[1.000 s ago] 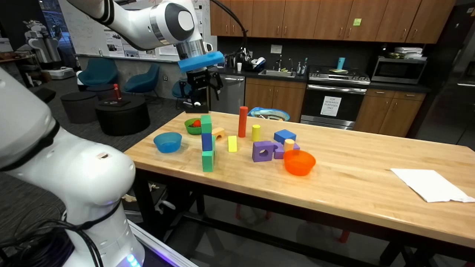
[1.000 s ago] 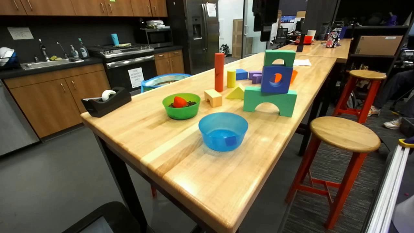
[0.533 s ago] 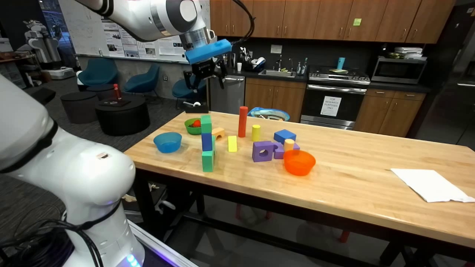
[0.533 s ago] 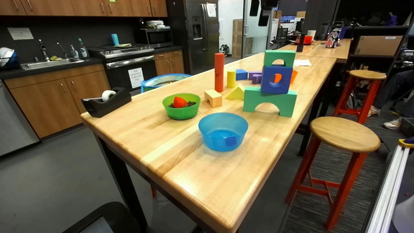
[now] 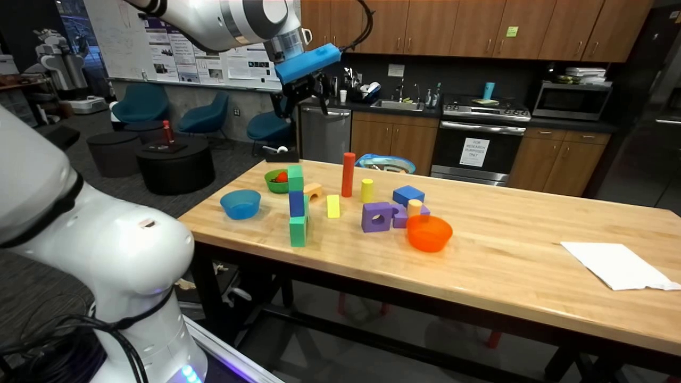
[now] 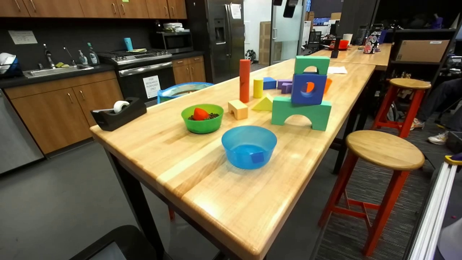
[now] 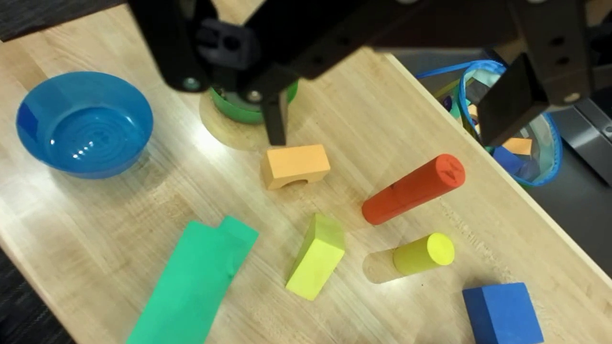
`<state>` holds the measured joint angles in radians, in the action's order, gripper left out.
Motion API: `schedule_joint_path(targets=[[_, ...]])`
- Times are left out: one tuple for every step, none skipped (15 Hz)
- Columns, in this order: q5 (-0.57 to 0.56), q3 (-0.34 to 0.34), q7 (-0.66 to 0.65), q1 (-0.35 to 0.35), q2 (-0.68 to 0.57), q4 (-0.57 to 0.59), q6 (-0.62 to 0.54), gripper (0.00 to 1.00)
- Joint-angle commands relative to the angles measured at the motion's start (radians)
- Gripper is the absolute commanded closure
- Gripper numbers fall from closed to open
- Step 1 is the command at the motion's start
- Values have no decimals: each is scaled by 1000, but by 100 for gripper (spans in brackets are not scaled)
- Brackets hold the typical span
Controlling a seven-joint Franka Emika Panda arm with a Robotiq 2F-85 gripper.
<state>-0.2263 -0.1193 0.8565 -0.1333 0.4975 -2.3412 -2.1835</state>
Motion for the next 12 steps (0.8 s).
schedule_joint_path(targets=[[8,10,17,13,-51,37,-27,0],[7,10,15,16,-63,43,-31,0],[7,10,14,17,-74,49,-33,0],[3,13,8,21,-84,54,-37,0],[-1,15,12,22,-90,56,-40,0],[9,18,7,20,-61,28,-31,0],[9,18,7,22,-70,32,-34,0],[9,19,7,23,-76,35,-36,0],[9,19,7,23,-80,38,-36,0],[9,20,7,23,-82,39,-36,0],[9,20,7,23,-82,40,-36,0],[19,19,17,18,-90,42,1,0]])
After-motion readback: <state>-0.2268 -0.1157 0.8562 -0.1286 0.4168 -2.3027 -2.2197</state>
